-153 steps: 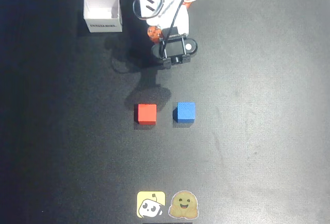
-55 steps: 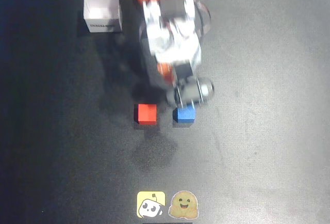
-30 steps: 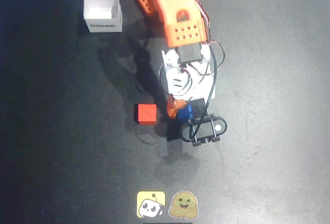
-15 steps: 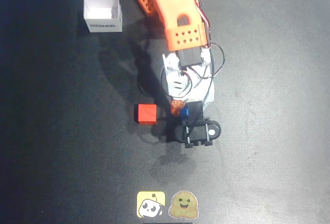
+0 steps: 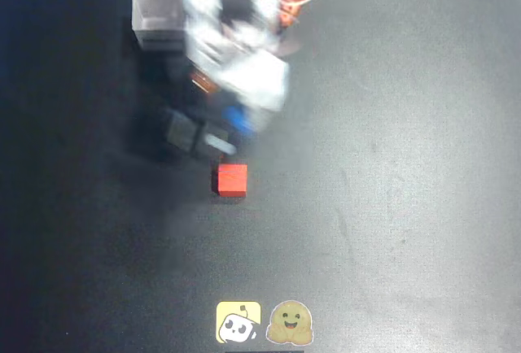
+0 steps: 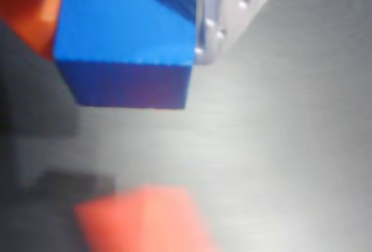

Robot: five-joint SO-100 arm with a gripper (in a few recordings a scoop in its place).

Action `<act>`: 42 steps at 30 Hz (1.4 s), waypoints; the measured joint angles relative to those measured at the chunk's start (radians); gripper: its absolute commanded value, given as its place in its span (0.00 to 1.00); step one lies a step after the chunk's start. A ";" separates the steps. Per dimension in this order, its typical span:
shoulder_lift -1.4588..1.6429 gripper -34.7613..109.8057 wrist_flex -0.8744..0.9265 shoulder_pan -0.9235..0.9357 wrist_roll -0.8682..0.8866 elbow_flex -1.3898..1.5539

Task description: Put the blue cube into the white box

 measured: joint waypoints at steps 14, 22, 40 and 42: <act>0.095 0.24 0.212 0.758 -0.190 0.000; 0.100 0.24 0.212 0.919 -0.261 0.080; 0.137 0.37 0.212 0.930 -0.287 0.152; 0.138 0.39 0.209 0.930 -0.287 0.161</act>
